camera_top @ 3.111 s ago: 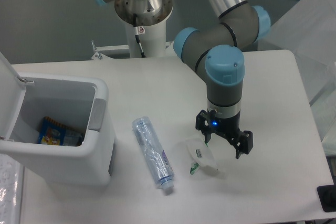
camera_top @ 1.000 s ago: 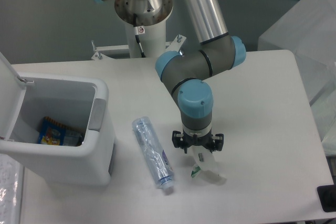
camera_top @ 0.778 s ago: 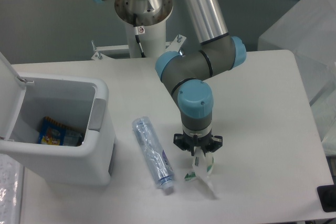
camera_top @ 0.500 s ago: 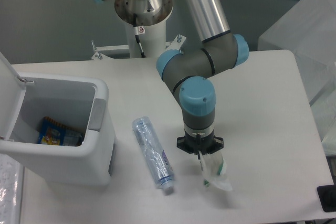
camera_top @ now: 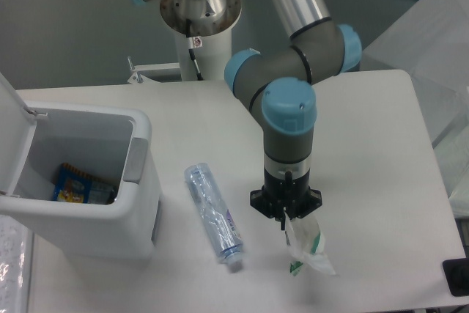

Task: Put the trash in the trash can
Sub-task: 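Lift the bag and carry it over the white trash bin, then open the gripper to drop the bag into the bin, then move the gripper to the clear water bottle and lower it, then close the gripper around the bottle's cap end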

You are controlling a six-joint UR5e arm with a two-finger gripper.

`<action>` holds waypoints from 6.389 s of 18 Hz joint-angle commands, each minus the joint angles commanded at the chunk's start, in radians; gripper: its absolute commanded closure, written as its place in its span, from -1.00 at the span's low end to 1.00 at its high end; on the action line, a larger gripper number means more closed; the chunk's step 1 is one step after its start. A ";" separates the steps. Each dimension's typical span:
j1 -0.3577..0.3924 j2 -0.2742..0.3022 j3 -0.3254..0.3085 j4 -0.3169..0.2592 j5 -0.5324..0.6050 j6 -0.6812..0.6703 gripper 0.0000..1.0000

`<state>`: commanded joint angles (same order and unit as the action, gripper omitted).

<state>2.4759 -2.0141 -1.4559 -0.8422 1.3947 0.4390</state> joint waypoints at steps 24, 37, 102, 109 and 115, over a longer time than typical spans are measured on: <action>-0.209 0.429 -0.194 -0.005 -0.348 -0.095 1.00; -0.279 0.425 -0.225 -0.003 -0.342 0.004 -1.00; -0.209 -0.371 0.301 -0.436 0.285 -0.275 -0.10; -0.210 -0.370 0.298 -0.434 0.288 -0.284 0.10; -0.210 -0.364 0.296 -0.434 0.288 -0.284 0.75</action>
<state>2.2657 -2.3777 -1.1597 -1.2763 1.6828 0.1549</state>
